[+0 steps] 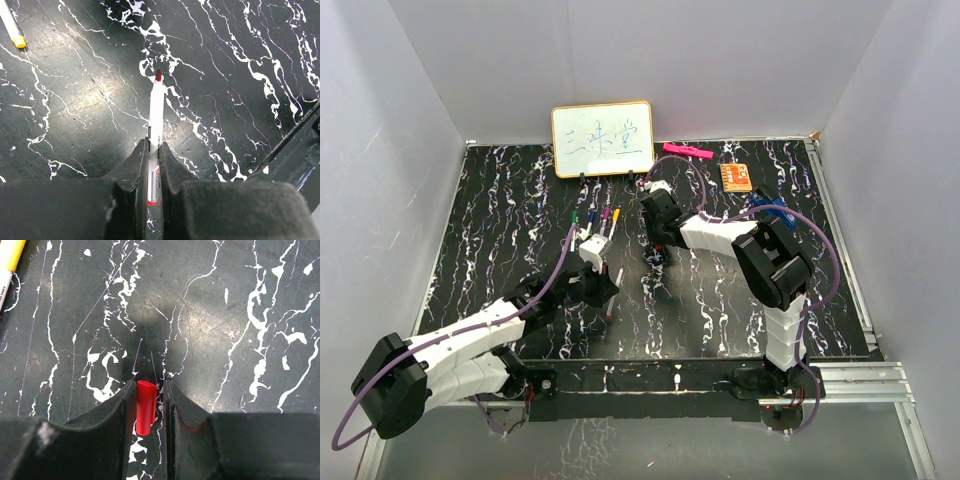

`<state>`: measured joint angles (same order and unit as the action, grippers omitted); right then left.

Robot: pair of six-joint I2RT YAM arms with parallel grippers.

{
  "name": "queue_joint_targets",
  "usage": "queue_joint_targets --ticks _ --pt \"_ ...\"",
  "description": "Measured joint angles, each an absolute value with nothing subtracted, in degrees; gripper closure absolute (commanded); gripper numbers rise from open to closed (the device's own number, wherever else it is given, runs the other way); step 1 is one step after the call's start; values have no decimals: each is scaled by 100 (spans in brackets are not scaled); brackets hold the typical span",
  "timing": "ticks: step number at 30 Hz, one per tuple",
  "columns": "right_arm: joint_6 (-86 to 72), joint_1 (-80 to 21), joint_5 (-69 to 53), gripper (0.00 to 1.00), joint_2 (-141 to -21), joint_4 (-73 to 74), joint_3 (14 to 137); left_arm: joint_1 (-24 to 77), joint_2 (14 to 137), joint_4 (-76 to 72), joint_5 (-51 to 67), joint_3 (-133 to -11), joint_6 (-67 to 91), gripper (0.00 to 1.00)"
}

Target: Insert the pens into the pen caps

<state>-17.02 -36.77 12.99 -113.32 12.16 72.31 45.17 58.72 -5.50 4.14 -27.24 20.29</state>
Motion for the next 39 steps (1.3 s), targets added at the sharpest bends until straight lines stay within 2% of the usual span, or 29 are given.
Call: queue_joint_targets --ticks 8,22,24,26,39 --pt "-1782 -3701 1315 79 -11321 1238 7214 4517 5872 -548 357 -2724 2005 100" --pt "-2005 -3846 1380 79 -11187 1378 7050 4517 5872 -508 281 -2744 1940 100" --pt "-2010 -3865 1402 84 -11179 1380 7037 4517 5872 -508 274 -2749 1925 100" --pt "-2014 -3868 1420 100 -11179 1393 7037 4517 5874 -506 270 -2762 1907 100" --pt "-2069 -3879 1479 100 -11216 1704 7231 4517 5953 -506 235 -2851 1863 100"
